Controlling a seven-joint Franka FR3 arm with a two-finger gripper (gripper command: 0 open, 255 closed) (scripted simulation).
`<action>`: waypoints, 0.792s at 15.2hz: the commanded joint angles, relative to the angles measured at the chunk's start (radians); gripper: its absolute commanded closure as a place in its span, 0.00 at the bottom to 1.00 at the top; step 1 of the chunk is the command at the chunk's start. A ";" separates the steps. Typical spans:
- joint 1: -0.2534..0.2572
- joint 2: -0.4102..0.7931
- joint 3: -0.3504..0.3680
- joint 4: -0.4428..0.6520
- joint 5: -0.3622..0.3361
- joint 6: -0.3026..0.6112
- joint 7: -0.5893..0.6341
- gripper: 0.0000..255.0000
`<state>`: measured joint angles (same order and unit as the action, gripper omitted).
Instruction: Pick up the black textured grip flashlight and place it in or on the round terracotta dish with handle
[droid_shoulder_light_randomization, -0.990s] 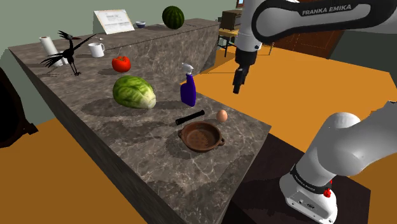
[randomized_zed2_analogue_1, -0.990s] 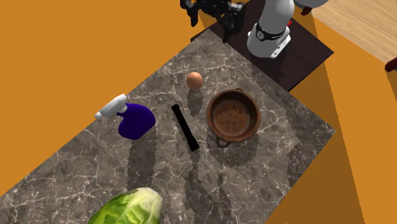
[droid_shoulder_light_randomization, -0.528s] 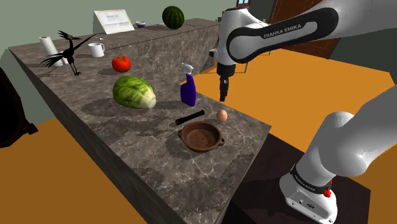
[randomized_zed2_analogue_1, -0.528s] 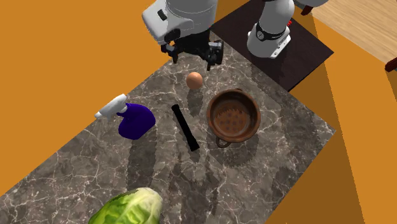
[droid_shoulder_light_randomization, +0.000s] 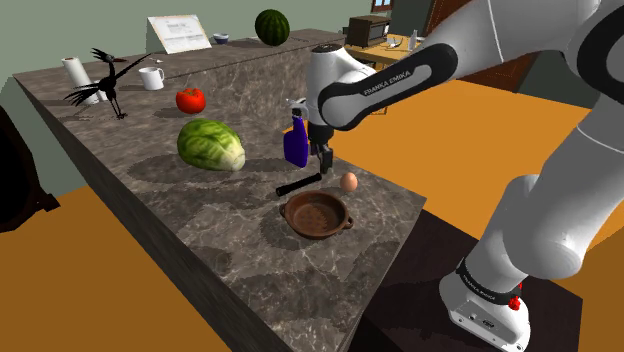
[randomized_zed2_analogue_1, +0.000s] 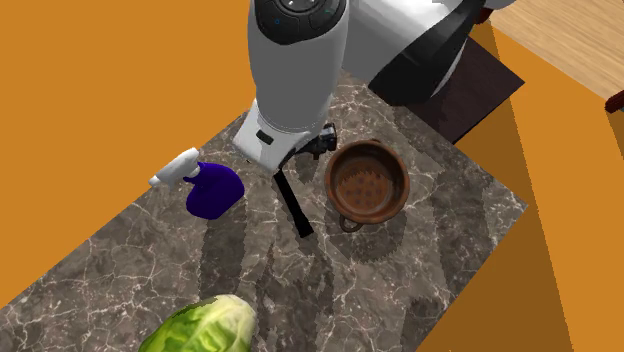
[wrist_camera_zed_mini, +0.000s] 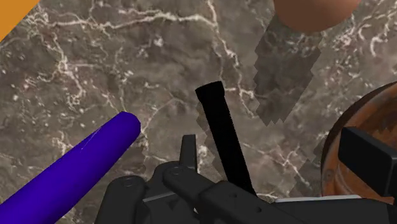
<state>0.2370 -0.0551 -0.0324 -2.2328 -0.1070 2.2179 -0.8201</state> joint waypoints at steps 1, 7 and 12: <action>0.011 0.060 0.007 0.023 -0.014 0.048 -0.077 0.00; 0.027 0.170 0.028 0.055 -0.045 0.140 -0.172 0.00; 0.023 0.223 0.023 0.041 -0.054 0.207 -0.166 0.00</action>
<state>0.2613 0.1527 -0.0083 -2.1895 -0.1583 2.4071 -0.9879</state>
